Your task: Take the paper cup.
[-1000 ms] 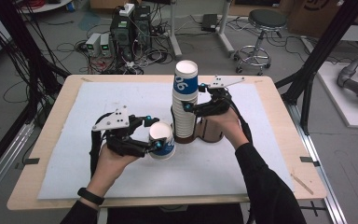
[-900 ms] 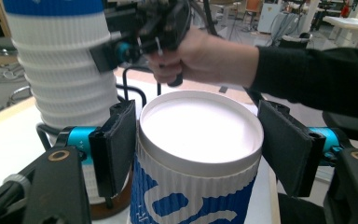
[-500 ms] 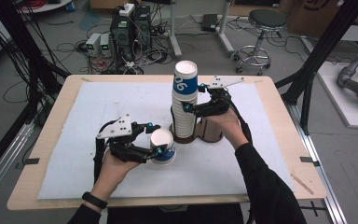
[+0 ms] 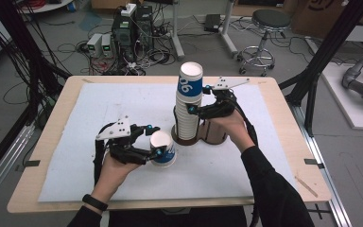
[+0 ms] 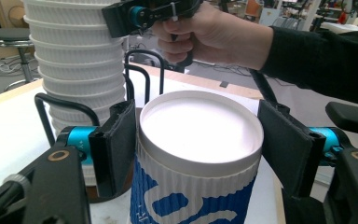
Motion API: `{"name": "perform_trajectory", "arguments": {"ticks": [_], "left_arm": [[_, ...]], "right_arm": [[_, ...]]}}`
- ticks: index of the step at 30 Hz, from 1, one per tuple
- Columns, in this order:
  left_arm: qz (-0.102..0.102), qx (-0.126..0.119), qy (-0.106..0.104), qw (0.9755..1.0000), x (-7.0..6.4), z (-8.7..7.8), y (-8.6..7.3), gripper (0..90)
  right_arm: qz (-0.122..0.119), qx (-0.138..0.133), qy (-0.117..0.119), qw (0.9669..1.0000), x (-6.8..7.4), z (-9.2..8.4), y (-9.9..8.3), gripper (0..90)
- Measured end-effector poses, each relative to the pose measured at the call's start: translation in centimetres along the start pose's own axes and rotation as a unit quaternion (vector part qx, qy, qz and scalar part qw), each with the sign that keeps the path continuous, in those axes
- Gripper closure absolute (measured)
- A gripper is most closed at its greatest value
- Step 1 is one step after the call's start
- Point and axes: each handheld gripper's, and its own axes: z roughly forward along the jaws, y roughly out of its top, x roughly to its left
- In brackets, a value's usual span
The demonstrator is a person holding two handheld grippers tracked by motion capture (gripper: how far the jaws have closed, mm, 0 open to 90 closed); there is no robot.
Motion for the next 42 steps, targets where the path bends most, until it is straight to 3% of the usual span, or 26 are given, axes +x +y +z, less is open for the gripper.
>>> {"name": "perform_trajectory", "arguments": {"ticks": [6,16,26,33,42], "left_arm": [[-0.001,0.001,0.0,1.0,0.0,-0.1,-0.1,30.4],[-0.003,0.003,0.002,1.0,0.3,-0.3,-0.2,30.4],[-0.007,0.002,0.007,0.9999,0.6,-0.3,-0.5,30.4],[-0.006,0.002,0.009,0.9999,0.8,-0.4,-0.6,30.4],[-0.01,0.001,0.021,0.9997,0.8,-0.4,-1.2,30.3]], "right_arm": [[-0.001,-0.016,-0.002,0.9999,0.3,-0.5,0.3,13.8],[-0.002,-0.019,-0.011,0.9998,0.6,-2.7,-0.1,14.0],[0.017,-0.039,-0.037,0.9984,1.1,-6.2,-2.9,15.7],[0.024,-0.052,-0.041,0.9975,1.8,-8.0,-4.5,17.0],[0.032,-0.056,-0.052,0.9966,3.1,-9.0,-7.5,16.9]]}}
